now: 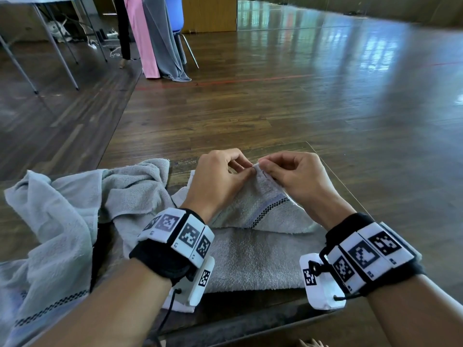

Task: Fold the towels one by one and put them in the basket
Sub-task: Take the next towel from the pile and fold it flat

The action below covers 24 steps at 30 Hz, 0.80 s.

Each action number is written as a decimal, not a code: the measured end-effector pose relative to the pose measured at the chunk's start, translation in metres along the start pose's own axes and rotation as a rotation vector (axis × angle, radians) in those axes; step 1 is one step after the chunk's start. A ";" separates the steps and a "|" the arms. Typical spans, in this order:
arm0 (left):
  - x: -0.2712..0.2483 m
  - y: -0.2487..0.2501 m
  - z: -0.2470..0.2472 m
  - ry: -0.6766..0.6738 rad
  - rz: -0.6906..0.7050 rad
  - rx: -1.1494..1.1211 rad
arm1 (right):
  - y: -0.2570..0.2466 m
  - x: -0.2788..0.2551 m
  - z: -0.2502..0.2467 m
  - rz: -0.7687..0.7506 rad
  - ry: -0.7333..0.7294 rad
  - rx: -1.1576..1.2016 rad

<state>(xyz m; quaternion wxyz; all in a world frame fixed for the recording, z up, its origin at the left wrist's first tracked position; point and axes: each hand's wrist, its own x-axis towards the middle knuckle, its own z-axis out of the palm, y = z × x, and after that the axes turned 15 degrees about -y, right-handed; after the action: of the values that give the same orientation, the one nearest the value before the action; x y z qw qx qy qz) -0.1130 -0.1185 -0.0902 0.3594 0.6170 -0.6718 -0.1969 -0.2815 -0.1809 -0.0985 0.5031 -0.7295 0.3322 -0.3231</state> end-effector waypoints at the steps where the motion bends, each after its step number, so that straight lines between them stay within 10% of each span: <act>1: 0.000 0.000 0.001 0.004 0.010 -0.010 | -0.001 -0.001 0.001 -0.007 -0.023 -0.003; 15: -0.004 -0.007 -0.004 -0.376 0.038 -0.066 | -0.006 -0.001 -0.005 -0.034 -0.080 -0.104; 24: -0.003 -0.029 -0.029 -0.368 -0.045 0.204 | 0.008 -0.003 -0.040 -0.050 0.194 -0.119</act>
<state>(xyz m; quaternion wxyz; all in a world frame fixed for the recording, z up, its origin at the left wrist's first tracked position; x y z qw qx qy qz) -0.0722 -0.1151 -0.0919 0.1619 0.6187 -0.7287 -0.2450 -0.3165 -0.2012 -0.0953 0.4161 -0.7314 0.3797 -0.3843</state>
